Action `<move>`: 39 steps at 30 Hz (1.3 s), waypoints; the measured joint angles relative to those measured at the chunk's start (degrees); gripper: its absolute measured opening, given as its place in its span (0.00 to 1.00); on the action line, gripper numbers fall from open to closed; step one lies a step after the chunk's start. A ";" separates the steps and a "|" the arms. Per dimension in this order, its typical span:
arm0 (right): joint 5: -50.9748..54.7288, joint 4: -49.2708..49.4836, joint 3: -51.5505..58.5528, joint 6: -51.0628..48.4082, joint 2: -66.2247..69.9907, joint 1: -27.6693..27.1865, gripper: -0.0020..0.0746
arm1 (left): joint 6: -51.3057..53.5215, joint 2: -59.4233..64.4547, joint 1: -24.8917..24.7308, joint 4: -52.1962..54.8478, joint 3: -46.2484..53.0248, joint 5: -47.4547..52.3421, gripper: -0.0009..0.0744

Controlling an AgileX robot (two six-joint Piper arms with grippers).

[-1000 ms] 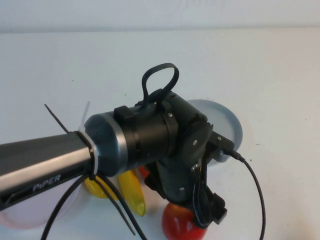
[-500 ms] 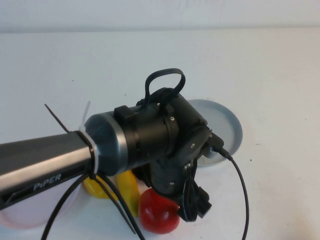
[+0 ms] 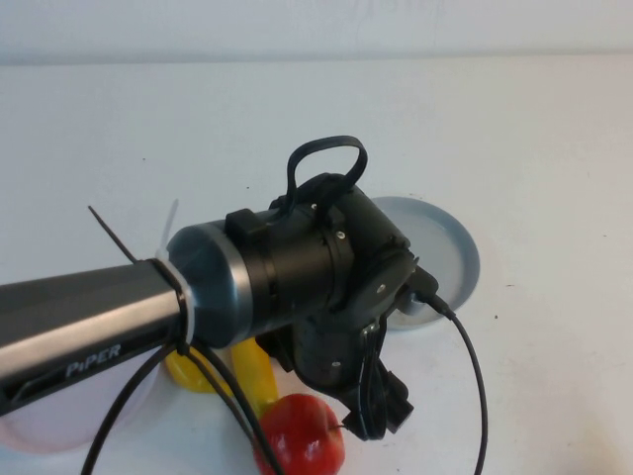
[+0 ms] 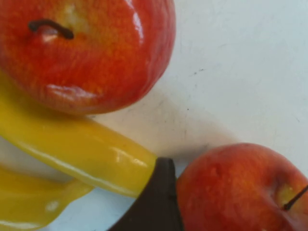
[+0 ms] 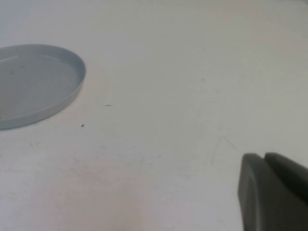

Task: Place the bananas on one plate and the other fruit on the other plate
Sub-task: Put one type of fruit in the left plate

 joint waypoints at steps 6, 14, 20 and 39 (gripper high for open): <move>0.00 0.00 0.00 0.00 0.00 0.00 0.01 | -0.70 -1.97 0.00 0.10 0.00 1.53 0.90; 0.00 0.00 0.00 0.00 0.00 0.00 0.01 | -5.42 -6.69 -0.52 -2.99 1.40 5.17 0.90; 0.00 0.00 0.00 0.00 0.00 0.00 0.01 | -11.40 -6.85 -0.52 -4.80 3.23 5.41 0.90; 0.00 0.00 0.00 0.00 0.00 0.00 0.01 | -1.10 -6.18 -0.52 -5.70 3.36 5.20 0.90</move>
